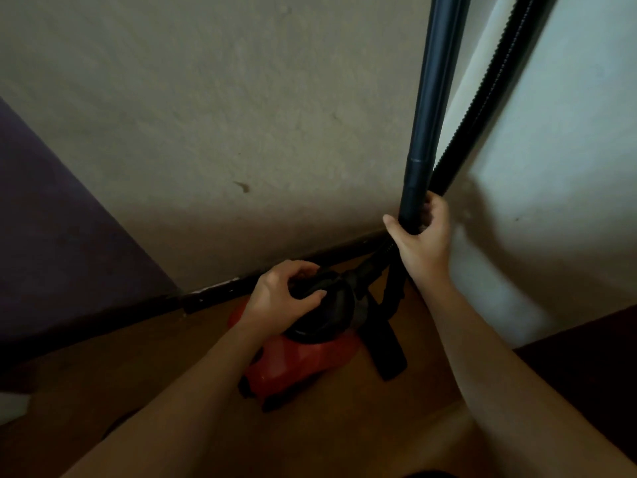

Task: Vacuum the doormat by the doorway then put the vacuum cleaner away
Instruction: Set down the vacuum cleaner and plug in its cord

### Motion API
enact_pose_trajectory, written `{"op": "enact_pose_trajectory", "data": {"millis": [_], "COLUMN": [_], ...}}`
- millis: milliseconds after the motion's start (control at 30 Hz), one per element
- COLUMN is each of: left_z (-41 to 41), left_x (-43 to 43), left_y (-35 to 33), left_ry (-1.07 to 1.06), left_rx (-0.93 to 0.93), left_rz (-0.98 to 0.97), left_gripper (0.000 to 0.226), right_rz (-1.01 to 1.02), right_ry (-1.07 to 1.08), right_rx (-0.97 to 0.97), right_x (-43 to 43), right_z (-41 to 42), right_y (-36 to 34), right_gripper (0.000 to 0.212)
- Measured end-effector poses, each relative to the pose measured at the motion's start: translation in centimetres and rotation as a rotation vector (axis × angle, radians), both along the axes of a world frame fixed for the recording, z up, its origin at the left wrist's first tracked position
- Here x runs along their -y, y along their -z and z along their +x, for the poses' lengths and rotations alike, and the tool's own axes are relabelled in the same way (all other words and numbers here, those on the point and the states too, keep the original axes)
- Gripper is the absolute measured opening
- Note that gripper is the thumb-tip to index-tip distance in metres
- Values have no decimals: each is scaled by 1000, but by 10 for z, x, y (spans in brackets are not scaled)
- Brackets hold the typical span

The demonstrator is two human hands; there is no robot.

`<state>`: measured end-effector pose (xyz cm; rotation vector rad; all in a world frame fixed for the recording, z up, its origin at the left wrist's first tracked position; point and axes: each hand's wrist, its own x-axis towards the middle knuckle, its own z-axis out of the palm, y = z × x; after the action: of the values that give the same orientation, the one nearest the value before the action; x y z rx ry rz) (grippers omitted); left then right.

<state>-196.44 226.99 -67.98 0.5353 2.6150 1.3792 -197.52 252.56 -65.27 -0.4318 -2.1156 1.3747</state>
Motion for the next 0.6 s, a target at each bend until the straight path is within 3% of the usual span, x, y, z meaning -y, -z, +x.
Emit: {"op": "enact_pose_trajectory", "data": {"millis": [100,233,367,500,600], "left_z": [5,13,31,65,78], "left_x": [15,35,58,98,129], "left_y": [3,2,-10,-13,7], "left_ry": [-64,-149,-207,-268,-267], "left_rx": [-18,-47,34,137,152], "left_rz": [24,29,-38,-60,-101], "left_gripper": [46,46,46,50,44], "right_rz": [166,331,410,497,652], "right_ry": [75,47,-233,-499,-629], "right_rx": [-149,-238,-132,83,116], "right_x": [6,27,56,96,123], "right_z": [22,38,50,69,79], "right_y": [-7,-11,-9,6,23], "right_gripper": [67,49,32,32,37]}}
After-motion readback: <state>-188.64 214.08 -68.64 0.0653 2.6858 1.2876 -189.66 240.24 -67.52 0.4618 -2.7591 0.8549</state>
